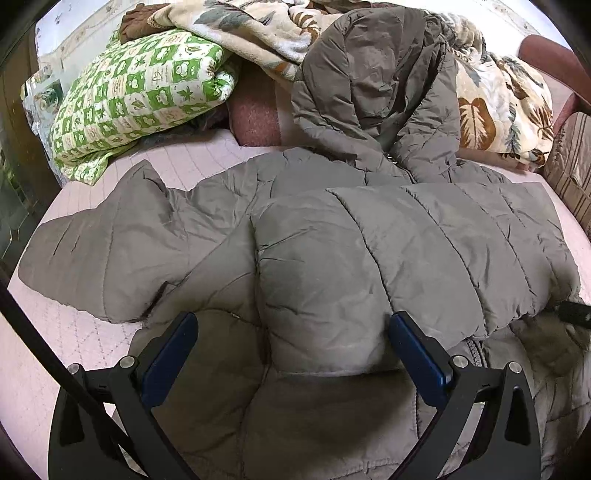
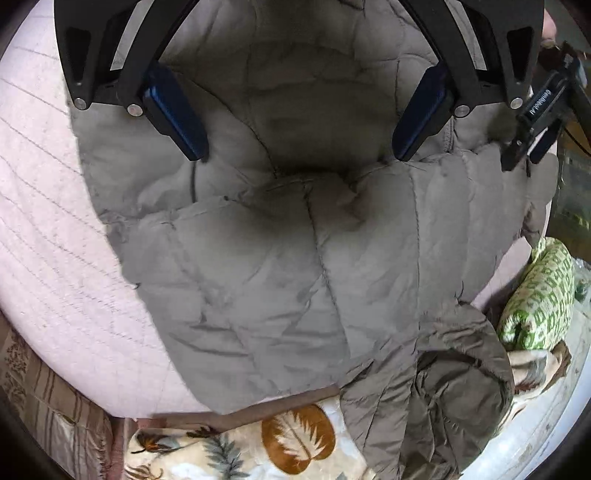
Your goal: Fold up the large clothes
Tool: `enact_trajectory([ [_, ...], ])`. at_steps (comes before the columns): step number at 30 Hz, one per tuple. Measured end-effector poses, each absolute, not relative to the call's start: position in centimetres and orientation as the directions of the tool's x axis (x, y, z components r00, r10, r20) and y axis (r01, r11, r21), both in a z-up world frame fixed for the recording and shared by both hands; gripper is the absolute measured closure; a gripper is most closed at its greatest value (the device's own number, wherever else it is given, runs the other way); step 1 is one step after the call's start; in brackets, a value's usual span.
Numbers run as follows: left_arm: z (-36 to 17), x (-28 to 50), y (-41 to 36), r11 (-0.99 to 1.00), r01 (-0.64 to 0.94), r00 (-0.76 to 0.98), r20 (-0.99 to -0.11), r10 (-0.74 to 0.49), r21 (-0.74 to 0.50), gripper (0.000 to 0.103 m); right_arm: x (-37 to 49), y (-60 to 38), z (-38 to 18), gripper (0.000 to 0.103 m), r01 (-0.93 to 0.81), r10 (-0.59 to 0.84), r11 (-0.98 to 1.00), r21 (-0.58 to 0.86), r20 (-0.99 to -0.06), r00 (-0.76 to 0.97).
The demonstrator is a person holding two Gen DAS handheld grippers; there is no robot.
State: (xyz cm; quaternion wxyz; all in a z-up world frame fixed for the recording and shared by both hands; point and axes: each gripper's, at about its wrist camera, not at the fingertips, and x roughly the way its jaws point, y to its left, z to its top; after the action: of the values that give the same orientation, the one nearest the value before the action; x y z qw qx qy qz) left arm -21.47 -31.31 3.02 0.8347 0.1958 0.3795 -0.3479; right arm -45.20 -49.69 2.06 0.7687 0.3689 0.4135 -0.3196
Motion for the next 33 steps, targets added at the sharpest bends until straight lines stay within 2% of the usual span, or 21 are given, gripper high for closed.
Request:
enact_trajectory([
  [1, 3.1, -21.5, -31.2, 0.681, 0.730, 0.470, -0.769, -0.434, 0.062, 0.000, -45.3, -49.6, 2.6, 0.003, 0.790, -0.194, 0.532, 0.303, -0.865, 0.462],
  [5, 3.1, -21.5, -31.1, 0.680, 0.730, 0.471, -0.769, -0.433, 0.064, 0.000, -45.5, -48.2, 6.4, 0.010, 0.779, -0.389, 0.590, 0.211, -0.772, 0.503],
  [7, 3.1, -21.5, -31.1, 0.682, 0.729, 0.471, -0.769, -0.433, 0.062, 0.000, -44.9, -48.1, 6.6, 0.012, 0.760, -0.376, 0.610, 0.223, -0.764, 0.525],
  [9, 3.0, -21.4, -31.0, 0.684, 0.728, 0.467, -0.771, -0.433, 0.057, 0.000, -44.5, -48.7, 5.3, 0.024, 0.755, -0.324, 0.601, 0.261, -0.784, 0.529],
  [11, 3.0, -21.4, -31.0, 0.683, 0.728, 0.466, -0.771, -0.434, 0.056, 0.000, -44.1, -49.2, 3.7, 0.054, 0.765, -0.279, 0.585, 0.271, -0.818, 0.503],
  [12, 3.0, -21.4, -31.0, 0.683, 0.729, 0.466, -0.772, -0.433, 0.057, 0.000, -44.0, -49.3, 3.3, 0.058, 0.772, -0.277, 0.574, 0.274, -0.823, 0.497],
  [18, 2.5, -21.5, -31.3, 0.673, 0.736, 0.460, -0.781, -0.422, 0.069, 0.000, -44.4, -49.3, 3.7, 0.059, 0.772, -0.300, 0.577, 0.267, -0.810, 0.504],
  [29, 1.8, -21.4, -31.6, 0.668, 0.741, 0.442, -0.802, -0.402, 0.073, 0.000, -43.0, -49.3, 1.8, 0.059, 0.775, -0.257, 0.603, 0.188, -0.874, 0.413],
  [33, 2.9, -21.0, -30.8, 0.679, 0.733, 0.443, -0.789, -0.426, 0.045, 0.000, -44.0, -49.4, 3.1, 0.059, 0.771, -0.268, 0.590, 0.241, -0.842, 0.468],
])
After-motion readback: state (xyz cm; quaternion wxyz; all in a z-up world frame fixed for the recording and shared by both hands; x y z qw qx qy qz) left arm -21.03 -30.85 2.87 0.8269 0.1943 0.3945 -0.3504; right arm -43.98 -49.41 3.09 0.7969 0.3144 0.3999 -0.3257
